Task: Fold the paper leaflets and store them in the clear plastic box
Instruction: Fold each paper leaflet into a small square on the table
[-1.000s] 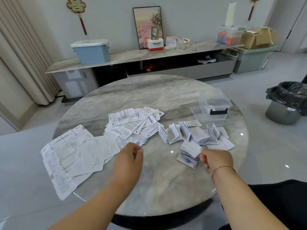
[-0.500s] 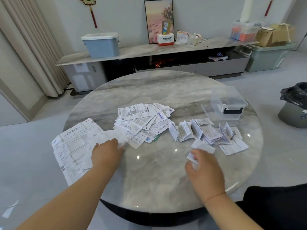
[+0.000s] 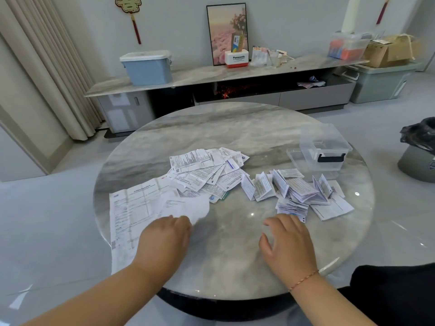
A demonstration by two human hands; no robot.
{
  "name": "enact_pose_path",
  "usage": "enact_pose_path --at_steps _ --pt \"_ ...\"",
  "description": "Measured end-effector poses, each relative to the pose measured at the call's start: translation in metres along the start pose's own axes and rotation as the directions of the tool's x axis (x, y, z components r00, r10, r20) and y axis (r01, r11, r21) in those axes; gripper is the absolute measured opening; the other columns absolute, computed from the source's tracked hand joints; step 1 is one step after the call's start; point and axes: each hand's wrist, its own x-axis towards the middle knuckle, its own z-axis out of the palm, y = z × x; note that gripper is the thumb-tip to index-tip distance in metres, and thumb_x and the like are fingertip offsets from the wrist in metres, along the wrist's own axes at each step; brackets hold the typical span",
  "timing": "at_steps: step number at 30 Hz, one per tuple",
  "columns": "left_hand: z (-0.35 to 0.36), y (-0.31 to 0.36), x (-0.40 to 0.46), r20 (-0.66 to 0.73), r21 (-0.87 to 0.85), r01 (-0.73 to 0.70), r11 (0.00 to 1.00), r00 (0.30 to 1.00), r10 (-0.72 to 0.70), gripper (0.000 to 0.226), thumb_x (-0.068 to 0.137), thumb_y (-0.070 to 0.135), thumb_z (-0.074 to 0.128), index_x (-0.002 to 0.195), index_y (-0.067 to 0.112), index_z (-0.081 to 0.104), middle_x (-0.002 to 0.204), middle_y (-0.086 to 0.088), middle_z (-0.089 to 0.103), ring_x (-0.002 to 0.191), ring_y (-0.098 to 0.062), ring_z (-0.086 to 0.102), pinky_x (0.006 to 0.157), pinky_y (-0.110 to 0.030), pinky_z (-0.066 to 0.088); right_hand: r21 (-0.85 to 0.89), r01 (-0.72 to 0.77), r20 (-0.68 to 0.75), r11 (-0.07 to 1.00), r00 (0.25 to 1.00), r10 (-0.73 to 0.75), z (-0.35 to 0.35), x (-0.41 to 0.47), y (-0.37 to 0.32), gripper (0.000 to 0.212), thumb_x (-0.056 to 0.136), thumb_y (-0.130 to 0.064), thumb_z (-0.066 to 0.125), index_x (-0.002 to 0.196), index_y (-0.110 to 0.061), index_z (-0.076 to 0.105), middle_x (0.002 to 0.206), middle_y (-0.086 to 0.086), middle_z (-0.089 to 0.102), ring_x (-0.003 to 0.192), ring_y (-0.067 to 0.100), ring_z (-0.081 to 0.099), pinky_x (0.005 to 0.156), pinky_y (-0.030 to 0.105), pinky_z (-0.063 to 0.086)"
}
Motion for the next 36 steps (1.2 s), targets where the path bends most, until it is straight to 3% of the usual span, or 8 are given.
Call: enact_pose_path --at_steps 3,8,14,17,21,28,32,36 --pt "0.010 0.011 -0.013 0.115 -0.058 0.010 0.998 0.993 -0.003 0.024 0.060 0.008 0.074 0.051 0.017 0.054 0.044 0.004 0.048 0.037 -0.017 0.045 0.035 -0.028 0.030 0.047 0.064 0.062 0.997 0.996 -0.067 0.002 -0.005 -0.009 0.019 0.066 -0.027 0.053 0.079 -0.017 0.062 0.076 -0.002 0.058 0.072 0.021 0.055 0.060 0.031 0.049" --pt "0.017 0.017 -0.008 0.378 -0.352 0.534 0.769 0.833 -0.405 0.023 0.089 0.019 0.056 0.069 0.009 0.061 0.069 -0.002 0.062 0.069 -0.016 0.057 0.062 -0.025 0.043 0.124 0.076 0.138 0.989 0.986 -0.093 0.005 -0.010 -0.017 0.037 0.053 -0.019 0.079 0.086 -0.019 0.060 0.079 -0.004 0.059 0.075 0.019 0.056 0.061 0.029 0.051" --pt "-0.002 0.050 -0.031 0.155 -0.441 0.122 0.889 0.986 -0.059 0.017 0.080 0.029 0.051 0.068 0.028 0.064 0.063 0.015 0.060 0.058 -0.008 0.057 0.057 -0.015 0.045 0.276 0.103 0.175 0.955 0.972 -0.156 -0.003 -0.013 -0.027 0.073 0.054 -0.025 0.077 0.120 -0.022 0.047 0.109 -0.006 0.053 0.101 0.012 0.045 0.090 0.021 0.038" --pt "-0.012 0.069 -0.037 0.171 -0.453 0.012 0.891 0.982 0.074 0.018 0.077 0.039 0.048 0.076 0.034 0.066 0.063 0.016 0.061 0.056 -0.002 0.056 0.052 -0.014 0.044 0.494 0.037 0.331 0.868 0.916 -0.228 -0.003 -0.013 -0.027 0.038 0.063 -0.020 0.067 0.097 -0.033 0.059 0.101 -0.020 0.051 0.098 0.001 0.046 0.085 0.012 0.038" --pt "-0.022 0.065 -0.042 0.329 -0.459 0.121 0.880 0.944 0.041 0.047 0.078 0.046 0.062 0.122 0.042 0.045 0.102 0.022 0.061 0.095 0.002 0.055 0.085 -0.018 0.043 0.482 -0.177 0.540 0.858 0.831 -0.133 -0.006 -0.013 -0.009 0.017 0.069 -0.016 0.063 0.063 -0.031 0.058 0.076 -0.008 0.061 0.073 0.006 0.057 0.066 0.022 0.047" --pt "-0.007 0.051 -0.038 0.412 -0.510 0.502 0.699 0.855 -0.313 0.051 0.083 0.025 0.069 0.126 0.035 0.043 0.102 0.010 0.058 0.087 -0.004 0.058 0.080 -0.019 0.046 0.381 -0.456 0.663 0.805 0.741 0.106 -0.022 -0.008 -0.007 0.022 0.078 -0.024 0.070 0.090 -0.033 0.056 0.066 -0.007 0.066 0.065 0.002 0.062 0.063 0.015 0.047" --pt "0.001 0.069 -0.050 -0.027 -0.356 0.103 0.929 0.992 -0.120 0.059 0.062 0.018 0.079 0.115 0.020 0.052 0.107 0.000 0.056 0.099 -0.016 0.050 0.083 -0.023 0.044 0.237 -0.498 0.659 0.834 0.714 0.239 -0.021 -0.010 -0.014 0.039 0.077 -0.025 0.069 0.108 -0.036 0.047 0.070 -0.006 0.063 0.066 0.004 0.060 0.056 0.012 0.040" --pt "0.015 0.105 -0.070 0.069 -0.297 -0.111 0.949 0.988 0.137 0.073 0.036 0.051 0.066 0.101 0.021 0.052 0.090 0.005 0.058 0.081 -0.014 0.049 0.061 -0.021 0.046 0.270 -0.719 0.805 0.641 0.533 0.259 -0.028 -0.013 -0.028 0.044 0.077 -0.008 0.066 0.113 -0.021 0.043 0.070 0.009 0.066 0.039 0.014 0.058 0.037 0.023 0.044"
